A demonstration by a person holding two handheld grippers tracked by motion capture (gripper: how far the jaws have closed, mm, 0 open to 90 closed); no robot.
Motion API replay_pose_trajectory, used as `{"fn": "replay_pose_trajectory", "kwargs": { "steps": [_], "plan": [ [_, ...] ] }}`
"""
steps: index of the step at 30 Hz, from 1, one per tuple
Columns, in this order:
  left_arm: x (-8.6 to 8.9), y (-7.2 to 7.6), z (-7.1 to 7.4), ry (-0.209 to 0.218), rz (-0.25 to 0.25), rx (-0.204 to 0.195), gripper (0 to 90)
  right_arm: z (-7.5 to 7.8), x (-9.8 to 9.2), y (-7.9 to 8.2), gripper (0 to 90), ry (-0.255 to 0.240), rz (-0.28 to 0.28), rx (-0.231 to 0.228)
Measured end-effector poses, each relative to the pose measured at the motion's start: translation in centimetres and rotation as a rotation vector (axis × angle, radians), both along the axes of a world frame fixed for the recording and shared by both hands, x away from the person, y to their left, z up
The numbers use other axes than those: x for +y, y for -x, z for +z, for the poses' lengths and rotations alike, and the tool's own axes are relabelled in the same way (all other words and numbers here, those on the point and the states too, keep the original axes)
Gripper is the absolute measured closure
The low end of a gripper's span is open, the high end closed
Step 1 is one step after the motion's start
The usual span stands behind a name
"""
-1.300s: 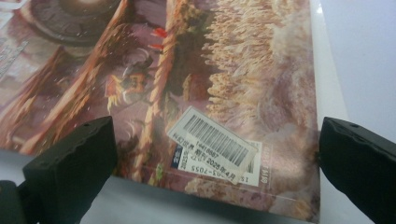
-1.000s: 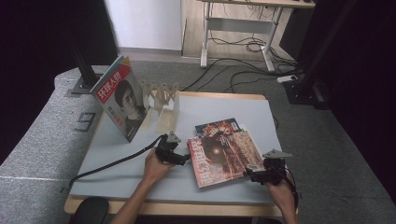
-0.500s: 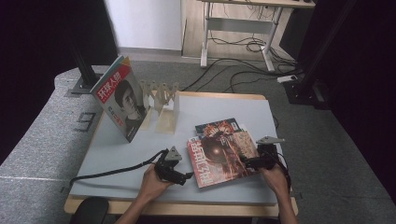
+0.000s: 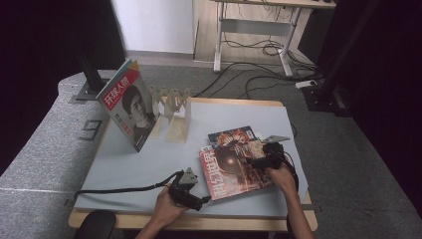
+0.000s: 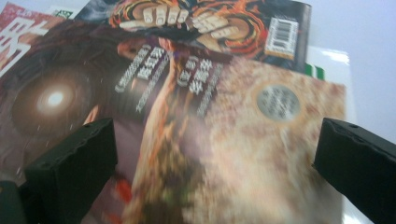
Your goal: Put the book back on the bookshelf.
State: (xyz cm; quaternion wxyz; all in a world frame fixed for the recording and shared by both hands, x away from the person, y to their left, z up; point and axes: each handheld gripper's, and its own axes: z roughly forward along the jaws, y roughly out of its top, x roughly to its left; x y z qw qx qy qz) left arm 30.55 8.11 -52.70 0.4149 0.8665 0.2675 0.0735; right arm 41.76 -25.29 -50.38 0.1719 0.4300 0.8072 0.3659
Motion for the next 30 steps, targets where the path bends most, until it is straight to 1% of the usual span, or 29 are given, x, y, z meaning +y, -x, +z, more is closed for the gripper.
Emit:
{"fn": "replay_pose_trajectory", "kwargs": {
  "steps": [1, 4, 6, 8, 9, 10, 11, 12, 13, 14, 15, 16, 17, 19, 21, 22, 23, 26, 27, 30],
  "plan": [
    [0.0, 0.2, 0.0, 0.008, -0.002, 0.001, 7.4, -0.1, 0.4, -0.6, 0.0, 0.014, 0.0, 0.007],
    [-0.1, 0.2, 0.0, 0.013, -0.002, 0.0, 7.5, 0.0, 0.9, -1.4, 0.0, 0.011, 0.006, 0.007],
    [-0.1, 0.3, 0.0, 0.016, -0.005, 0.0, 7.5, 0.0, 1.1, -1.6, 0.0, 0.017, 0.008, 0.007],
    [-0.1, 0.4, 0.0, 0.022, -0.007, 0.001, 7.5, 0.0, 1.5, -2.2, 0.0, 0.029, 0.008, 0.009],
    [-0.5, 0.7, 0.0, -0.005, -0.02, -0.016, 7.4, 0.0, 1.5, -2.4, 0.0, 0.028, 0.008, 0.009],
    [-0.5, 0.7, 0.0, -0.005, -0.02, -0.016, 7.4, 0.0, 1.5, -2.4, 0.0, 0.028, 0.008, 0.009],
    [-0.9, 1.0, 0.0, -0.025, -0.031, -0.029, 7.2, 0.0, 1.6, -2.8, 0.0, 0.024, 0.007, 0.011],
    [-1.1, 1.2, 0.0, -0.03, -0.04, -0.043, 7.2, 0.0, 1.6, -2.8, 0.0, 0.024, 0.007, 0.011],
    [-1.1, 1.0, 0.0, -0.007, -0.017, -0.018, 6.9, 0.0, 1.7, -3.0, 0.0, 0.023, 0.008, 0.013],
    [-1.1, 1.0, 0.0, -0.007, -0.017, -0.018, 6.6, 0.0, 1.7, -3.0, 0.0, 0.023, 0.008, 0.013],
    [-1.1, 0.7, 0.0, -0.02, -0.008, -0.027, 6.9, 0.0, 1.7, -3.1, 0.0, 0.017, 0.006, 0.017],
    [-1.1, 0.7, 0.0, -0.02, -0.008, -0.027, 6.2, 0.0, 1.7, -3.1, 0.0, 0.017, 0.006, 0.017],
    [-1.1, 0.6, 0.0, -0.022, -0.012, -0.018, 6.2, 0.0, 1.7, -3.2, 0.0, 0.014, 0.009, 0.017],
    [-1.1, 0.6, 0.0, -0.017, -0.012, -0.018, 6.7, 0.0, 1.6, -3.3, 0.0, 0.009, 0.016, 0.018],
    [-1.2, 0.6, -0.1, -0.018, -0.011, -0.014, 7.4, 0.0, 1.5, -3.7, 0.0, -0.015, 0.018, 0.02],
    [-1.2, 0.6, -0.1, -0.018, -0.011, -0.014, 7.3, 0.0, 1.5, -3.7, 0.0, -0.015, 0.018, 0.02],
    [-1.2, 0.6, -0.1, -0.016, -0.009, -0.013, 7.3, 0.0, 1.5, -4.0, 0.0, -0.026, 0.02, 0.022],
    [-1.2, 0.6, -0.1, -0.018, -0.008, -0.011, 6.8, 0.0, 1.6, -4.2, 0.0, -0.027, 0.024, 0.025],
    [-1.2, 0.6, -0.1, -0.019, -0.008, -0.012, 6.9, 0.0, 1.7, -4.3, 0.0, -0.017, 0.029, 0.028],
    [-1.2, 0.6, -0.1, -0.024, -0.001, -0.017, 7.5, 0.1, 1.7, -4.4, 0.0, -0.014, 0.028, 0.034]
  ]
}}
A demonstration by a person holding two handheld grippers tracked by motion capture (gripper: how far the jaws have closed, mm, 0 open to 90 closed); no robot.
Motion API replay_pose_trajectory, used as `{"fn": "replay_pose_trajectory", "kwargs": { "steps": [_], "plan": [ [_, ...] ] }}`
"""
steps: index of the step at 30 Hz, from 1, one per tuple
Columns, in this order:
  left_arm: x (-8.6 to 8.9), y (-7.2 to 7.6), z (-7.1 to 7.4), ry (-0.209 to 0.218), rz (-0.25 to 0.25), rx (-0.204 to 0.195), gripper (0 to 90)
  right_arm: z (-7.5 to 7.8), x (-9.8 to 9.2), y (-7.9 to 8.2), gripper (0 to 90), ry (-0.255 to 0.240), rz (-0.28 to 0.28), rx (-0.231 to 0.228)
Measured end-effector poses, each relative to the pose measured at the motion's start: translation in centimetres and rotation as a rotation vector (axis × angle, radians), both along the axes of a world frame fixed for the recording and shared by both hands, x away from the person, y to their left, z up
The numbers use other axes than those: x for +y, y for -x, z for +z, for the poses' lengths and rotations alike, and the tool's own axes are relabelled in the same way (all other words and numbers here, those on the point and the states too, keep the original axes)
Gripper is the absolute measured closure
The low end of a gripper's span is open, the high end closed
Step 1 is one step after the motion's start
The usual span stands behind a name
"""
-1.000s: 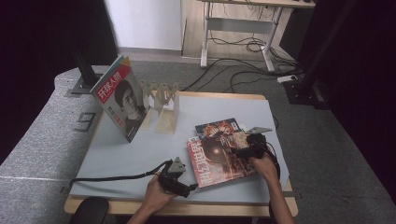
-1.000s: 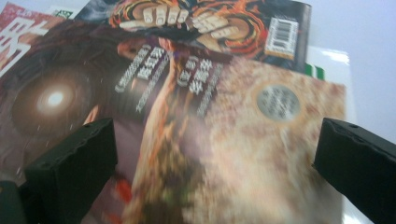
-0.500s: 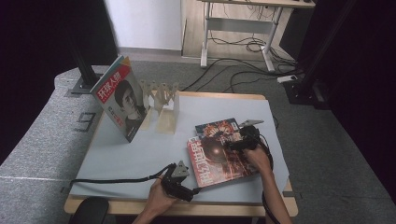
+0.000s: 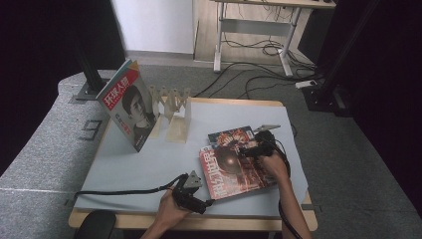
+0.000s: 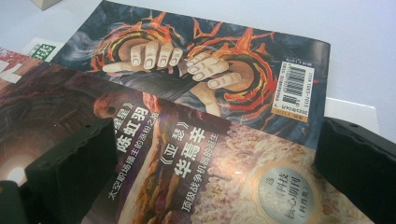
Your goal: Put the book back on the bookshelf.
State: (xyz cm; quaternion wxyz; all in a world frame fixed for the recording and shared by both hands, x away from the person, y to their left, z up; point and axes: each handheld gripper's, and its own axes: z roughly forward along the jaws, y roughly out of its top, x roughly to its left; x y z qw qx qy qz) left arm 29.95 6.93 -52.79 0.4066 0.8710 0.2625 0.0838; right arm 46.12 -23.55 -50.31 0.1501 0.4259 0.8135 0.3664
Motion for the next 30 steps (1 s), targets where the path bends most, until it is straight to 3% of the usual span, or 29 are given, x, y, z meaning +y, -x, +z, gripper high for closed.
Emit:
{"fn": "replay_pose_trajectory", "kwargs": {
  "steps": [1, 6, 13, 21, 28, 30],
  "plan": [
    [0.1, 0.1, 0.0, -0.013, 0.012, -0.022, 8.5, 0.0, -0.1, 0.0, 0.0, -0.005, -0.003, 0.0],
    [0.1, 0.0, 0.1, -0.024, 0.019, -0.03, 8.4, -0.1, -0.6, 0.2, 0.0, -0.013, -0.001, 0.0],
    [0.4, -0.6, 0.4, -0.051, 0.035, -0.049, 8.0, 0.0, -1.4, 0.9, 0.0, 0.023, 0.001, 0.007],
    [0.3, -0.7, 0.2, -0.049, 0.034, -0.043, 6.8, 0.1, -1.0, -0.3, 0.0, 0.031, -0.007, 0.024],
    [0.4, -1.0, 0.4, -0.069, 0.044, -0.05, 6.1, 0.1, -1.4, -0.2, 0.0, 0.03, -0.001, 0.031],
    [0.5, -1.2, 0.5, -0.076, 0.052, -0.054, 6.0, 0.0, -1.9, 0.0, 0.0, 0.006, -0.006, 0.035]
  ]
}}
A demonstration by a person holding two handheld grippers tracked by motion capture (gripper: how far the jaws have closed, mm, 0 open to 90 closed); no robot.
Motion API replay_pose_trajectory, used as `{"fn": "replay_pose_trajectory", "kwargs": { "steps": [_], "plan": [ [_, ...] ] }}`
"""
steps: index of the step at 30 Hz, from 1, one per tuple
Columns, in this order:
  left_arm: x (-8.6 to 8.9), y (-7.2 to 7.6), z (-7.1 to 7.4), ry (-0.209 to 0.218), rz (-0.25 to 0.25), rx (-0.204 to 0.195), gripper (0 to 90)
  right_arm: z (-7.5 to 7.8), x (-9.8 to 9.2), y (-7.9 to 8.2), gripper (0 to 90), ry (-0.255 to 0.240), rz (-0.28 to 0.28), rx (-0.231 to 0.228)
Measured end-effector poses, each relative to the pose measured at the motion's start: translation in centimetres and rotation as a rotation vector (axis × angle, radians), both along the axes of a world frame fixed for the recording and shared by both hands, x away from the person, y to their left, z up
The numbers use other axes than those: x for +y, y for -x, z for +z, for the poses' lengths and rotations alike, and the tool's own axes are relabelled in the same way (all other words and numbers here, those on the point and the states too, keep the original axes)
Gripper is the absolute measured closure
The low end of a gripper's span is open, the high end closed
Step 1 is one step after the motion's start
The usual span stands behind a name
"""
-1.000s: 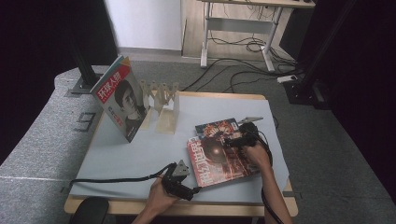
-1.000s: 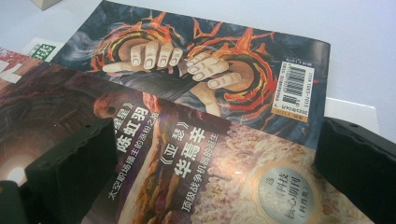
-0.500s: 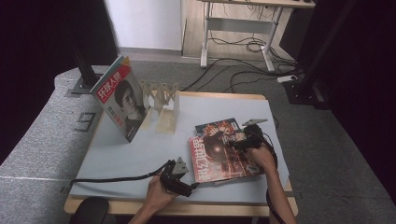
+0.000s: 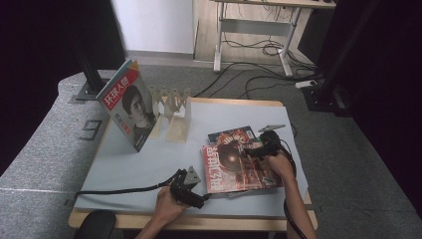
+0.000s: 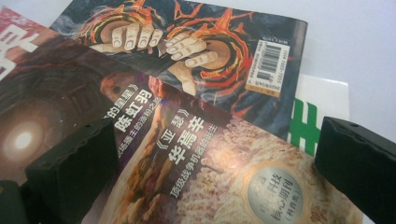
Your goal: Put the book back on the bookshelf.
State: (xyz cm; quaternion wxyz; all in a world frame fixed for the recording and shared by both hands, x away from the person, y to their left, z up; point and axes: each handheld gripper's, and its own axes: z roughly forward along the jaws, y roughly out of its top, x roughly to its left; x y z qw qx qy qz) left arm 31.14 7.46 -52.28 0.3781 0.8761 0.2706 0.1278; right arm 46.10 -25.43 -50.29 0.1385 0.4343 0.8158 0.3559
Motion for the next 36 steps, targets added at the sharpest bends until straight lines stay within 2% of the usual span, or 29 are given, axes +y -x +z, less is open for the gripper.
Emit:
{"fn": "replay_pose_trajectory", "kwargs": {
  "steps": [4, 8, 11, 13, 17, 20, 26, 36],
  "plan": [
    [0.1, -0.3, 0.1, -0.008, 0.01, -0.003, 5.4, -0.1, -0.7, 0.5, 0.0, -0.015, -0.002, 0.002],
    [0.3, -0.7, 0.2, -0.011, 0.021, -0.005, 6.2, -0.1, -1.1, 1.0, 0.0, -0.006, -0.004, 0.003],
    [1.1, -1.3, -0.1, 0.027, 0.057, 0.013, 8.6, -0.2, -1.6, 1.6, 0.0, -0.003, -0.009, 0.001],
    [1.2, -1.4, -0.1, 0.027, 0.064, 0.017, 8.8, -0.3, -1.8, 1.8, 0.0, -0.005, -0.014, 0.005],
    [1.4, -1.7, -0.2, 0.036, 0.072, 0.024, 8.7, -0.2, -1.9, 1.7, 0.0, -0.003, -0.017, 0.013],
    [1.5, -1.9, -0.2, 0.035, 0.076, 0.023, 9.0, -0.2, -1.8, 1.0, 0.0, 0.002, -0.028, 0.008],
    [1.7, -2.3, -0.2, 0.038, 0.093, 0.023, 9.1, -0.5, -2.0, 0.4, 0.0, -0.024, -0.038, 0.025],
    [2.1, -3.8, -0.1, 0.04, 0.126, 0.031, 11.8, -0.9, -3.7, 2.5, 0.0, -0.051, -0.061, 0.026]
  ]
}}
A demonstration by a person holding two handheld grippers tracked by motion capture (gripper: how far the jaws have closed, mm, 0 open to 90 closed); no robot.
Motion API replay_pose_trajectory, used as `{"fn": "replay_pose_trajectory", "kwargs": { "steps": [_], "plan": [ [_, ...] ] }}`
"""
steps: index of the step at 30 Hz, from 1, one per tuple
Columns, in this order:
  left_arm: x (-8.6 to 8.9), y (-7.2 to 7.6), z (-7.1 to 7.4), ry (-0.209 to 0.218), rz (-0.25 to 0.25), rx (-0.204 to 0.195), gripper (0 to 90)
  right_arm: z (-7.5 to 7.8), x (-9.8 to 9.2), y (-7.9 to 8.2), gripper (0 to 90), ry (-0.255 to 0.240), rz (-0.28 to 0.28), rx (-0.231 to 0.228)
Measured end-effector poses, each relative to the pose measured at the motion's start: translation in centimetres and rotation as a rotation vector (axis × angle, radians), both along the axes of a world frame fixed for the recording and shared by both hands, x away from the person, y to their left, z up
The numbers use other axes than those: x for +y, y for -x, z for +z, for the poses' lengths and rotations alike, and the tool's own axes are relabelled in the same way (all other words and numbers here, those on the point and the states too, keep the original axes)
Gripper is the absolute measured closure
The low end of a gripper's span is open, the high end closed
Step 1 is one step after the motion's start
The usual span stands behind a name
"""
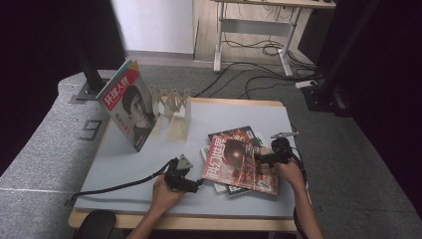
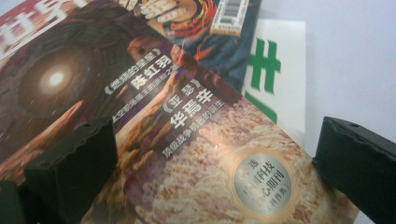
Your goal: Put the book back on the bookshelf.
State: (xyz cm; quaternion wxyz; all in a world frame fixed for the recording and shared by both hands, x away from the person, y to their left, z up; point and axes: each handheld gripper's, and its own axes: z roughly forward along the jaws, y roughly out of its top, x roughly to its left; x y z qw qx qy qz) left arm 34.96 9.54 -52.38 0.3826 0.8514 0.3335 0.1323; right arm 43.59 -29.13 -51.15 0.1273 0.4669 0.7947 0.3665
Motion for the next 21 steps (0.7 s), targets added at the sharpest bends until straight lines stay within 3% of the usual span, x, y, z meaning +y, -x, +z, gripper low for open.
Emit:
{"fn": "replay_pose_trajectory", "kwargs": {
  "steps": [8, 17, 21],
  "plan": [
    [0.1, -2.0, 0.2, 0.008, 0.031, 0.003, 15.0, -0.2, -1.4, 2.2, 0.0, -0.017, -0.014, 0.001],
    [0.0, -4.1, 0.2, 0.043, 0.059, 0.002, 31.4, -0.3, -2.3, 4.9, 0.0, -0.019, -0.022, -0.009],
    [-0.2, -5.0, 0.3, 0.056, 0.075, 0.008, 34.4, -0.3, -2.4, 6.0, 0.0, -0.015, -0.023, -0.02]
  ]
}}
